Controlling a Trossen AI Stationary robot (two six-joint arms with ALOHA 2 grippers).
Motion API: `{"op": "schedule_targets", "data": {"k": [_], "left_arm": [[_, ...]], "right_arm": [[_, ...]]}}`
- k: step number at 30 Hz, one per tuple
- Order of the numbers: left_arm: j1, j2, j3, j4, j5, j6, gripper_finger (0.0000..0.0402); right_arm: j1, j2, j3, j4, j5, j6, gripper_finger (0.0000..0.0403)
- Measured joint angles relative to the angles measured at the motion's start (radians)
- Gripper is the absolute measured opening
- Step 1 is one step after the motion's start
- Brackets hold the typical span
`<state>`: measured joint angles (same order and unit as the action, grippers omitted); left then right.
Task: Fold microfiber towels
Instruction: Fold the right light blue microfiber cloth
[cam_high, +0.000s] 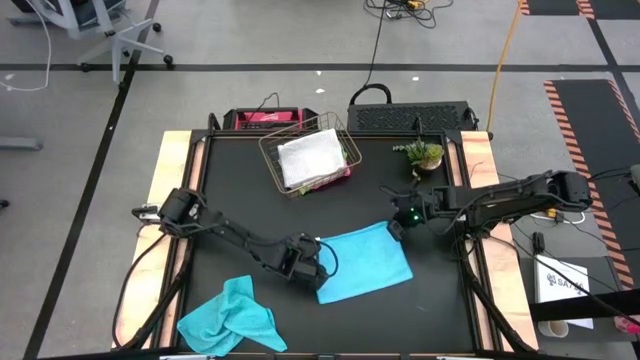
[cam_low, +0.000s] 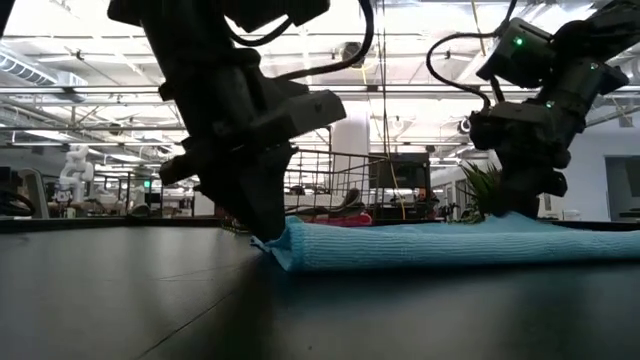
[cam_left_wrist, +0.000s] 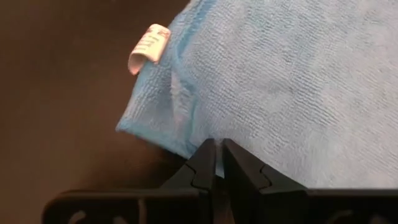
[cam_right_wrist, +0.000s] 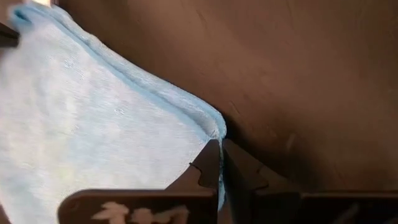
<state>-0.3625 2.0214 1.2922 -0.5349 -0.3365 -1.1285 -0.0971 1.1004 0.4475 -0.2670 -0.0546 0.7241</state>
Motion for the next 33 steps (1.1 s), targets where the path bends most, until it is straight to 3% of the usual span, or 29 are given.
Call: {"op": "schedule_targets", "data": {"k": [11, 20, 24, 33], "left_arm": [[-0.005, 0.006, -0.001, 0.013, -0.013, -0.001, 0.0030], [-0.006, 0.009, -0.001, 0.014, -0.020, 0.016, 0.0030], [-0.006, 0.010, -0.001, 0.015, -0.022, 0.028, 0.0030], [-0.005, 0.011, -0.002, 0.015, -0.022, 0.034, 0.0030]], "right_arm": [[0.012, 0.000, 0.157, -0.049, -0.001, -0.001, 0.0000], [0.137, 0.006, 0.292, -0.086, 0.066, 0.119, 0.0000], [0.205, 0.065, 0.295, 0.032, 0.098, 0.204, 0.0000], [0.313, 0.340, 0.307, 0.548, 0.106, 0.316, 0.0000]]}}
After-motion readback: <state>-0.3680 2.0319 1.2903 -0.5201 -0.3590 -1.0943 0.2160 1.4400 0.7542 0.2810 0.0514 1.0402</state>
